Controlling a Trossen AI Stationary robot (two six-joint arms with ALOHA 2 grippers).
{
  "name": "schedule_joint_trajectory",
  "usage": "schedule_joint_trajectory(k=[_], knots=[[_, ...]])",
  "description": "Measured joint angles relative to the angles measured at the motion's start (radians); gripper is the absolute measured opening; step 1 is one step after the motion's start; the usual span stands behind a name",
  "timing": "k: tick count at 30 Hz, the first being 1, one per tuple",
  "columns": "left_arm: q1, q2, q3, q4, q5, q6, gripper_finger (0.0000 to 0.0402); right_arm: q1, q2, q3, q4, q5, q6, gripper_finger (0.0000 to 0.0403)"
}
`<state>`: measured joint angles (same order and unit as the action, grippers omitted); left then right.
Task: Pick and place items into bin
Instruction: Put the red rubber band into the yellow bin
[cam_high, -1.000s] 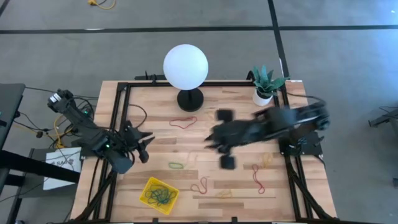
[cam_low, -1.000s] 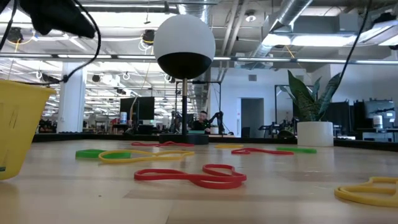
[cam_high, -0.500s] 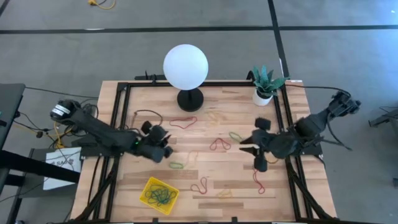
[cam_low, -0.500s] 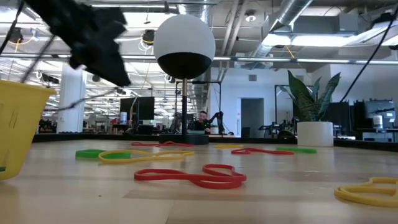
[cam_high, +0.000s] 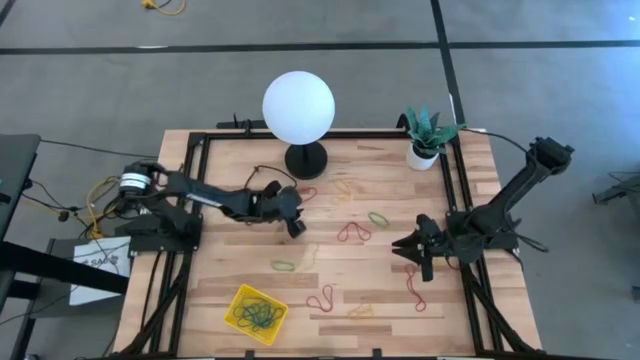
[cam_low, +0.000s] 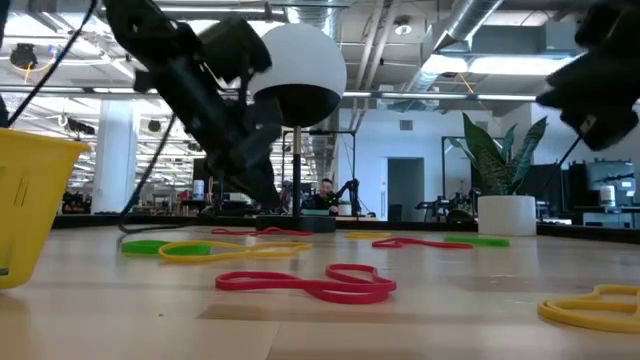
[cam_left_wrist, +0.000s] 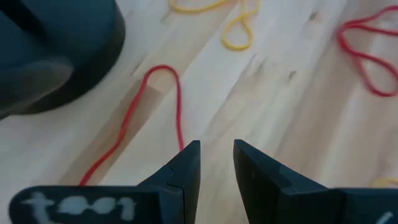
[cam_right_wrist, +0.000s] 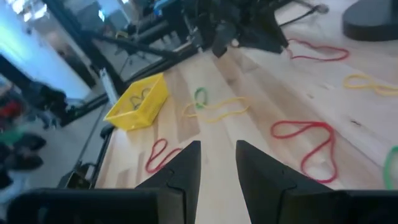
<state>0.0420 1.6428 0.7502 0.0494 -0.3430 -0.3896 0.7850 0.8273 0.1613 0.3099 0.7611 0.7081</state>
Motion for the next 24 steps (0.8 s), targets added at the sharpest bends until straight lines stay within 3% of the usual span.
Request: schedule_joint_trajectory(k=[5,15,24], knots=[[0.05,0.078,0.0,0.111,0.074,0.029,0.0087,-0.022,0.005,-0.048,0.047,0.003,-0.009,0.0094],[0.125,0.094,0.0,0.1,0.051,0.032,0.0087,-0.035,0.005,-0.05,0.049,0.0,-0.062,0.0094],[0.134,0.094,0.0,0.085,0.103,0.026,0.0087,-0.035,0.005,-0.05,0.048,0.0,-0.062,0.0094]])
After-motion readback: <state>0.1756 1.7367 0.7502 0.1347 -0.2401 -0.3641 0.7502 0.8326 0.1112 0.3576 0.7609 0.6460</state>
